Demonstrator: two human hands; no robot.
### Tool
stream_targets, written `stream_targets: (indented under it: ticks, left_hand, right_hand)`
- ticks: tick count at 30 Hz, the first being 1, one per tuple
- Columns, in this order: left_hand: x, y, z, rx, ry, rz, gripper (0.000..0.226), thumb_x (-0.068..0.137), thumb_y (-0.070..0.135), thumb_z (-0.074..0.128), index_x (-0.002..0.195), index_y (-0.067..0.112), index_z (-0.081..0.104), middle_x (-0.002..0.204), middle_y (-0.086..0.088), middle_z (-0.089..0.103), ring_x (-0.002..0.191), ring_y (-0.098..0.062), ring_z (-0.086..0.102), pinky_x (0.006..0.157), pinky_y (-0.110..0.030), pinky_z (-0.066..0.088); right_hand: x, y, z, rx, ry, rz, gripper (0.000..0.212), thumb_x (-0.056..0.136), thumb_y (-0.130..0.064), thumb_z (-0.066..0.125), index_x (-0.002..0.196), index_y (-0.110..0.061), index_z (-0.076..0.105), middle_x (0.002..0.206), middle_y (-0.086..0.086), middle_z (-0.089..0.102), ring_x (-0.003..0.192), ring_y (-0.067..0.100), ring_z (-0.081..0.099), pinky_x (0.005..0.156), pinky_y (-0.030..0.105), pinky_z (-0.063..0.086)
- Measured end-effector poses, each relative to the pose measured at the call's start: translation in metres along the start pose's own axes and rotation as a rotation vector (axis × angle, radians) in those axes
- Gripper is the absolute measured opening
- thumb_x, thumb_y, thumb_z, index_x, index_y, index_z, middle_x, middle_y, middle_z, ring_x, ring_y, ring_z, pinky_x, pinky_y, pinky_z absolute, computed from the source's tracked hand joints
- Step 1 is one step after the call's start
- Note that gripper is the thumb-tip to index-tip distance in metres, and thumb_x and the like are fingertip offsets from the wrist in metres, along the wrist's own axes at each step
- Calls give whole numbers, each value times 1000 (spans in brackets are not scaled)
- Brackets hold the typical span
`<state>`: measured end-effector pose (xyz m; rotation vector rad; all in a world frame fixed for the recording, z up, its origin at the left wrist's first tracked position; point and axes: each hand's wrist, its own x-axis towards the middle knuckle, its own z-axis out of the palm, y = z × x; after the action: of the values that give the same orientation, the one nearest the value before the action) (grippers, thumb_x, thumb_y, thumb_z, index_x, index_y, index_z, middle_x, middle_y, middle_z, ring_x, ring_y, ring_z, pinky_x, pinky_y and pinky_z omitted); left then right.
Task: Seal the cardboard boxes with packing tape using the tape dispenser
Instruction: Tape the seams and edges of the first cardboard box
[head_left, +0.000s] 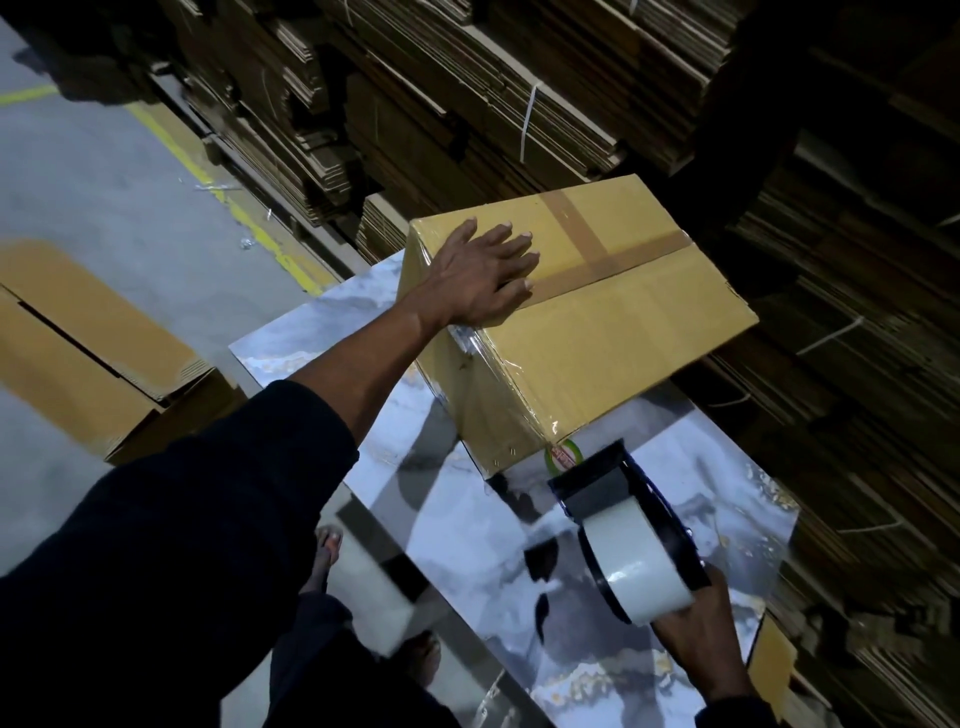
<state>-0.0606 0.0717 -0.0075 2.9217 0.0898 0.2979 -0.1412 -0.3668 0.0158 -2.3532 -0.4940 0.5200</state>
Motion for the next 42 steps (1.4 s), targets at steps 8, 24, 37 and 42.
stream_targets:
  ticks: [8, 24, 37, 42]
  left_hand:
    - [1, -1, 2, 36, 8, 20, 72, 102, 62, 10, 159, 29, 39, 169, 0, 29, 159, -24, 18, 126, -55, 11]
    - [-30, 88, 7, -72, -58, 134, 70, 105, 57, 13, 150, 19, 51, 164, -10, 39, 156, -32, 24, 126, -49, 18]
    - [-35, 138, 24, 49, -98, 133, 75, 105, 60, 5, 165, 20, 24, 173, -3, 16, 161, -26, 10, 129, -51, 7]
    - [-35, 140, 23, 36, -124, 132, 78, 102, 62, 0, 166, 23, 20, 173, -2, 12, 161, -26, 7, 129, -51, 7]
  right_hand:
    - [17, 1, 5, 92, 2, -62, 21, 68, -38, 65, 75, -58, 67, 66, -27, 67, 64, -14, 57, 59, 16, 45]
    - [74, 55, 33, 266, -6, 23, 10, 77, -4, 75, 81, -11, 70, 74, -3, 74, 77, 5, 65, 70, 34, 51]
    - [70, 76, 32, 364, 0, 58, 35, 88, 4, 73, 86, -31, 77, 77, -4, 76, 77, 6, 67, 70, 31, 54]
    - [65, 81, 26, 397, 7, 56, 15, 76, -34, 66, 77, -22, 73, 72, -4, 67, 79, 17, 57, 73, 36, 45]
